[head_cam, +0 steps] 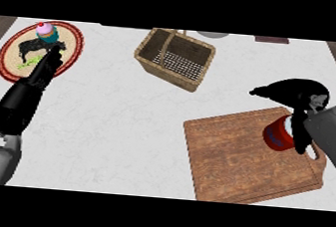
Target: Pick the can from the cutting board and place it in the basket
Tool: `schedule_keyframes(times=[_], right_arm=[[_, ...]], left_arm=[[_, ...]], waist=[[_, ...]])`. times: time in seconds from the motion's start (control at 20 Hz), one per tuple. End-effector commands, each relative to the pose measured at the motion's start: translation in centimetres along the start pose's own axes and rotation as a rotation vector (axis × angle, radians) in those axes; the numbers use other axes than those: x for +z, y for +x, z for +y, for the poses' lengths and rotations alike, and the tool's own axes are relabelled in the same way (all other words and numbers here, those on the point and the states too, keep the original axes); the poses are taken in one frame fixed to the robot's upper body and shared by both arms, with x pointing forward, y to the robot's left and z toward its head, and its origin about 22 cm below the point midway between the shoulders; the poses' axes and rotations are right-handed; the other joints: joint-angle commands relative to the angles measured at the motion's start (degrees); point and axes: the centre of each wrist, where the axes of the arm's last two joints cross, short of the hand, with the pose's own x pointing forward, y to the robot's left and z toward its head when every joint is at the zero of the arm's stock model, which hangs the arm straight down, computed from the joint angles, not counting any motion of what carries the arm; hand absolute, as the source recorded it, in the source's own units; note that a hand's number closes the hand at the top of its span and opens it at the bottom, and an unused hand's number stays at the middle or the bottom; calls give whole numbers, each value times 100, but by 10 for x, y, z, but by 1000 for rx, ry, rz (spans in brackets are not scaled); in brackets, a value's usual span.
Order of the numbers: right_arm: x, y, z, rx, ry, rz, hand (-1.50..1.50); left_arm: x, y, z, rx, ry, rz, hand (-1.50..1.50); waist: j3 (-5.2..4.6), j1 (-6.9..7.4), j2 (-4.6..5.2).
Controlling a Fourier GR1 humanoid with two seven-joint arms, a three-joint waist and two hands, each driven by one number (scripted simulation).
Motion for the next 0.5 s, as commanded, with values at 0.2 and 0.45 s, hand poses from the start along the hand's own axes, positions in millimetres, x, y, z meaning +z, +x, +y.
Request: schedule_keyframes(times=[0.2, 0.45], right_arm=[[-7, -2, 17, -22, -4, -1, -150], [-7, -22, 34, -17, 17, 13, -150]], left_arm=[[-3, 6, -3, 11, 5, -7, 0], [2, -1, -13, 12, 3, -6, 0]], waist=[[-2, -29, -13], [-1, -26, -14]])
